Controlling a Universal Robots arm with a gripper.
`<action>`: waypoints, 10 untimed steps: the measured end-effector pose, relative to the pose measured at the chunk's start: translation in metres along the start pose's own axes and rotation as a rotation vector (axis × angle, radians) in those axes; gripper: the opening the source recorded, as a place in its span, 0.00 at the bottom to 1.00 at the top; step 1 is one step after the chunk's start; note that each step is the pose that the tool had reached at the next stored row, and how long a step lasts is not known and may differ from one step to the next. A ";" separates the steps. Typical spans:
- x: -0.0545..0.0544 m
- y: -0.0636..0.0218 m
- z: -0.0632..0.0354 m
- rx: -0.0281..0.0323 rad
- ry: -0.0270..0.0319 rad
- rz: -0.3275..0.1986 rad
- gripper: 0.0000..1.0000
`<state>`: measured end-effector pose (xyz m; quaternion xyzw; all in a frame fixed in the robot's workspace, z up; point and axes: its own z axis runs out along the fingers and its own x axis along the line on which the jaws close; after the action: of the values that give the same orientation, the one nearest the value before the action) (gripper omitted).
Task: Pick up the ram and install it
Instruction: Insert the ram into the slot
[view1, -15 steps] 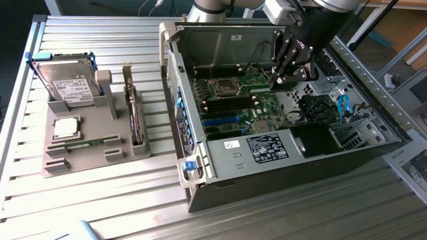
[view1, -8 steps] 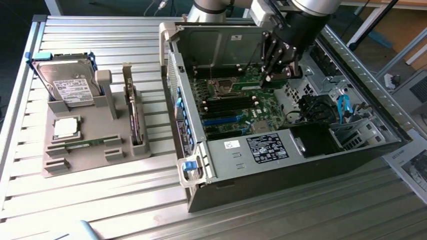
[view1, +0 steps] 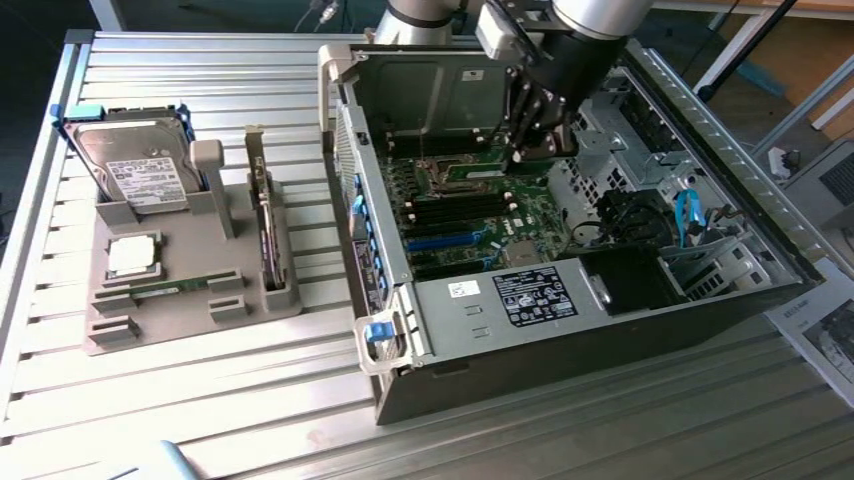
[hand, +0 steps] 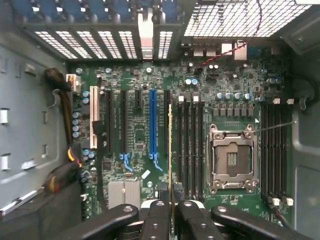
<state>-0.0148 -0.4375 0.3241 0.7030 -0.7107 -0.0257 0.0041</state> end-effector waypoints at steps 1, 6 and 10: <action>-0.001 0.0007 0.0029 0.0000 -0.0001 0.001 0.13; -0.004 0.0026 0.0131 0.0001 0.0001 0.004 0.13; -0.006 0.0031 0.0244 0.0001 -0.0001 0.006 0.13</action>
<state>-0.0189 -0.4304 0.3000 0.7009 -0.7128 -0.0257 0.0041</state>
